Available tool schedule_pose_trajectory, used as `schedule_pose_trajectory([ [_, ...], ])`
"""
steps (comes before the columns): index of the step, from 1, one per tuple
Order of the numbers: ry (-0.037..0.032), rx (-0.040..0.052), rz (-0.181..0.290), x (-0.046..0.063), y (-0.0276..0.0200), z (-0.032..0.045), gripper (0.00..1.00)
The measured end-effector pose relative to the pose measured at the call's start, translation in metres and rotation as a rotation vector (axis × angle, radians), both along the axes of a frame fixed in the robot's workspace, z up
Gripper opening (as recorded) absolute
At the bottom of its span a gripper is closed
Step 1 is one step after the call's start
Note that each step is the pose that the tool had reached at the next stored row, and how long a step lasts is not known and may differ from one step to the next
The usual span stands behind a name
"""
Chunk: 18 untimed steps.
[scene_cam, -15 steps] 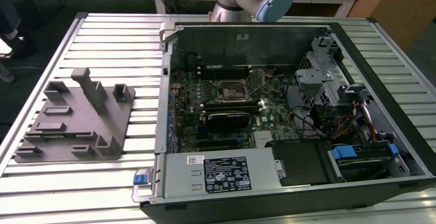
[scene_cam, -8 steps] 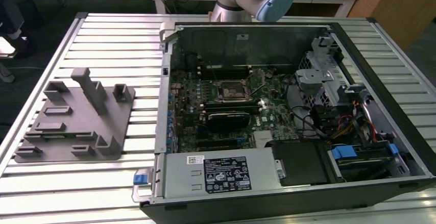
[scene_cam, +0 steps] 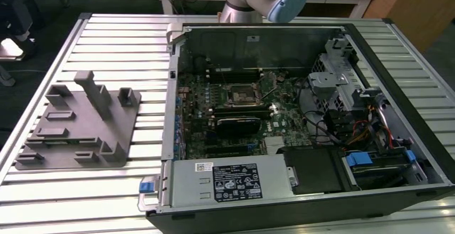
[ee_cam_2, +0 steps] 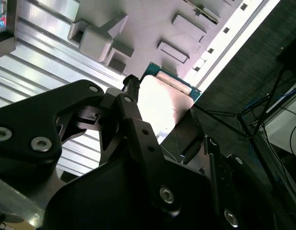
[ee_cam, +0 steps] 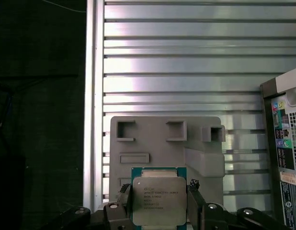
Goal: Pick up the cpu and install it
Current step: 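Pick up the cpu and move it towards the insertion slot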
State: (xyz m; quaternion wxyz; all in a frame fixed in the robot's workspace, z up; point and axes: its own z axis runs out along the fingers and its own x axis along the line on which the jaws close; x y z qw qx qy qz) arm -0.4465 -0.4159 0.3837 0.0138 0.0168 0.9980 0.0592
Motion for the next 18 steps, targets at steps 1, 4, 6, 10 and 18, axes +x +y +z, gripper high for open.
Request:
schedule_pose_trajectory([
  [1,0.0000,0.0000,0.000,0.001,0.0000,0.0000,0.54],
  [4,0.0000,0.0001,0.000,0.006,0.0000,0.0000,0.54],
  [6,0.0000,0.0000,0.000,0.009,0.0000,0.0000,0.54],
  [10,0.0000,0.0001,0.000,0.015,0.0000,0.0000,0.54],
  [18,-0.0001,0.0001,0.000,0.028,0.0000,0.0000,0.54],
])
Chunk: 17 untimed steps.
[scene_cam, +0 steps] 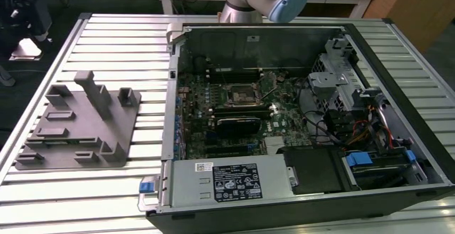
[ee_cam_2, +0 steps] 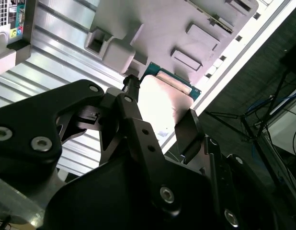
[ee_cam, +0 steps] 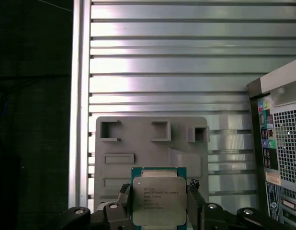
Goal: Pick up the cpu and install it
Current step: 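Pick up the cpu and move it towards the insertion slot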
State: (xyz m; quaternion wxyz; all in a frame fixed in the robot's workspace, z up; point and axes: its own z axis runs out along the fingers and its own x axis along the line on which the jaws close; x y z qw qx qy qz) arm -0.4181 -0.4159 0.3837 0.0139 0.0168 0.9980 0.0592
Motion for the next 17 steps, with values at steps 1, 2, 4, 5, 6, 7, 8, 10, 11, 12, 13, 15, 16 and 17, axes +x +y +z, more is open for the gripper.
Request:
schedule_pose_trajectory([
  [1,0.0000,0.0000,0.000,0.002,0.0000,0.0000,0.54],
  [2,0.0001,0.0000,0.000,0.004,0.0000,0.0000,0.54],
  [4,0.0000,0.0000,0.000,0.008,0.0000,0.0000,0.54],
  [5,0.0000,0.0000,0.000,0.010,0.0000,0.0000,0.54],
  [6,-0.0001,0.0000,0.000,0.012,0.0000,0.0000,0.54],
  [7,0.0000,0.0000,0.000,0.014,0.0001,0.0000,0.54],
  [8,0.0000,0.0000,0.000,0.016,0.0001,0.0000,0.54],
  [10,0.0000,0.0000,0.000,0.020,0.0002,0.0000,0.54],
  [11,0.0000,-0.0001,0.000,0.022,0.0003,0.0000,0.54],
  [12,0.0000,0.0000,0.000,0.024,0.0003,0.0000,0.54],
  [13,0.0000,0.0000,0.000,0.026,0.0004,0.0000,0.54],
  [15,0.0000,0.0000,0.000,0.030,0.0005,0.0000,0.54],
  [16,0.0000,0.0000,0.000,0.033,0.0005,0.0000,0.54],
  [17,0.0000,0.0000,0.000,0.035,0.0006,0.0000,0.54],
])
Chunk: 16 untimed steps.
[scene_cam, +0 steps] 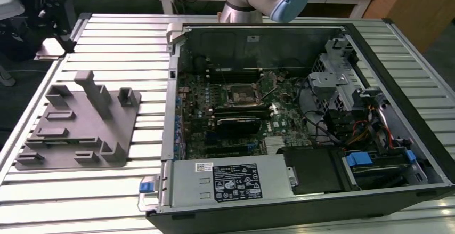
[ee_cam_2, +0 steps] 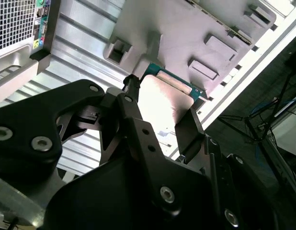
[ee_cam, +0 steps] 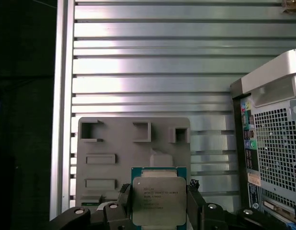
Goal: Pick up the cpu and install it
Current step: 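Pick up the cpu and move it towards the insertion slot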
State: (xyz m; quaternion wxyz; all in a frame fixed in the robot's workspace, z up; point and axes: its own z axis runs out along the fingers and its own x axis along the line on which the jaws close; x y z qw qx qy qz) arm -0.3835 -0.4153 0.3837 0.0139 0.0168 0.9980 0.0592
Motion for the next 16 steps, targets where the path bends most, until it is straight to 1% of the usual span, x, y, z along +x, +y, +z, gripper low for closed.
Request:
schedule_pose_trajectory([
  [16,0.0000,0.0000,0.000,0.031,0.0008,0.0000,0.54],
])
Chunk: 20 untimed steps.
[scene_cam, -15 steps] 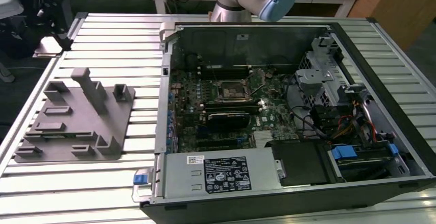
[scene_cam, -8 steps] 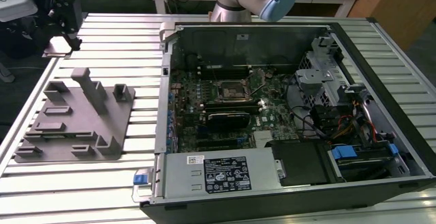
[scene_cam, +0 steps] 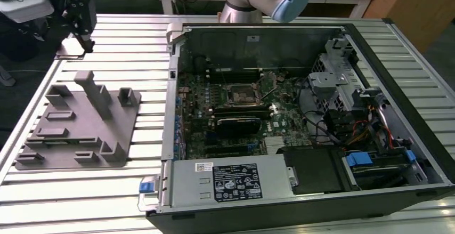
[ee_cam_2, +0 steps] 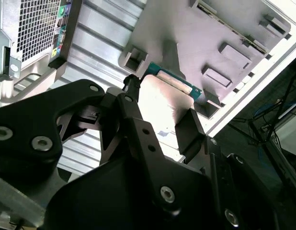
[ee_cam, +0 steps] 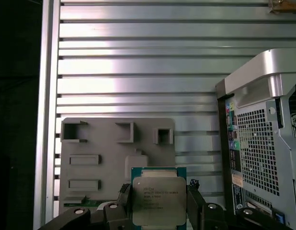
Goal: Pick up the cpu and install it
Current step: 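Pick up the cpu and move it towards the insertion slot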
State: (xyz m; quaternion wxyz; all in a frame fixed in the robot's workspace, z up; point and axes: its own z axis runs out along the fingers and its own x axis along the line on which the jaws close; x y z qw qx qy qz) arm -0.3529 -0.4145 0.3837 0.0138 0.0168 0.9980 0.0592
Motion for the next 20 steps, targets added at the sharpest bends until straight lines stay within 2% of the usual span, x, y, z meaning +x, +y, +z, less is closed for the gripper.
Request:
schedule_pose_trajectory([
  [20,-0.0001,0.0000,0.000,0.034,0.0011,0.0000,0.54],
])
